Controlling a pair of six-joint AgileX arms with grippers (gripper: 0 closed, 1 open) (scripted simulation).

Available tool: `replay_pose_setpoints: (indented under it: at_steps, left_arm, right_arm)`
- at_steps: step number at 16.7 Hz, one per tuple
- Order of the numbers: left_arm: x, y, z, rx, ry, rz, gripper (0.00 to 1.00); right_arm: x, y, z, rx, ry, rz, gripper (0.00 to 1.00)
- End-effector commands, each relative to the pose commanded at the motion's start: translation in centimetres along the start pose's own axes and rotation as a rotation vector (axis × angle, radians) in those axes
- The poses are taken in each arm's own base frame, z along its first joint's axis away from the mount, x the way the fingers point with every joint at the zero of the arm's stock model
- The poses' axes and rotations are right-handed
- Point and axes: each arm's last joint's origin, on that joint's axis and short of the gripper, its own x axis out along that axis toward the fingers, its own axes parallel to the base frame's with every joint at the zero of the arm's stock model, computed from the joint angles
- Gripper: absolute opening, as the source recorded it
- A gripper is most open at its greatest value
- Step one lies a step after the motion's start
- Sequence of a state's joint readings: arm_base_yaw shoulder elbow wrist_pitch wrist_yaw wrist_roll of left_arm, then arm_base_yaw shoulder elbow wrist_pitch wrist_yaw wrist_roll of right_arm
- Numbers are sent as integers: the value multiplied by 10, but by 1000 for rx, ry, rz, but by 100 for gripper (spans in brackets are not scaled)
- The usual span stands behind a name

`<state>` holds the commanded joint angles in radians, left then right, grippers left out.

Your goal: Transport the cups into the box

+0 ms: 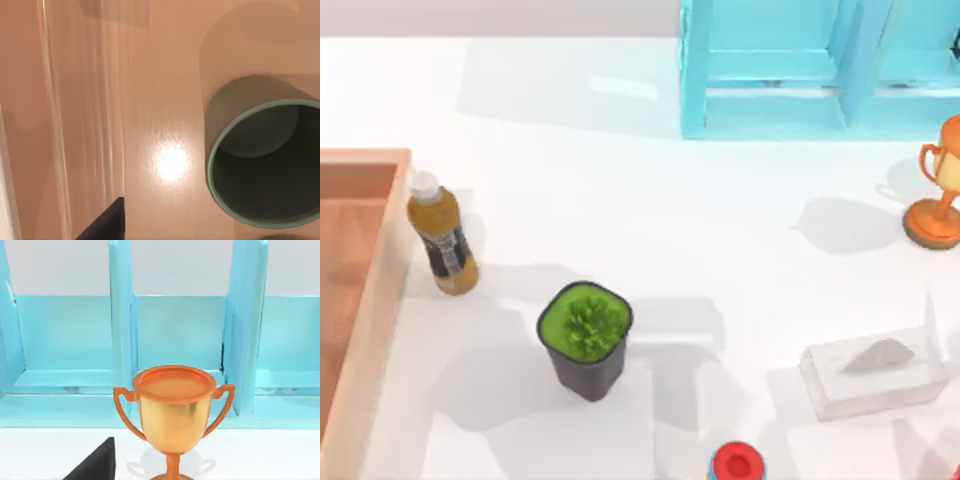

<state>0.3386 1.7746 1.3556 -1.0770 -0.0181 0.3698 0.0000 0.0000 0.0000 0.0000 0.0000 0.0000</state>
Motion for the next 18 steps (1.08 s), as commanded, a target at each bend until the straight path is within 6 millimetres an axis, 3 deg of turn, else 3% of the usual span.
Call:
replay_pose_setpoints:
  at_steps: [5,15,18]
  left_arm:
    - [-4,1,1,1,-3,2,100]
    - [-91,5,7,-2,-1,0,100]
    - [-100,5,6,-2,0,0,100]
  right_arm:
    - [0,0,0,0,0,0,100]
    - [0,0,0,0,0,0,100]
    - [0,0,0,0,0,0,100]
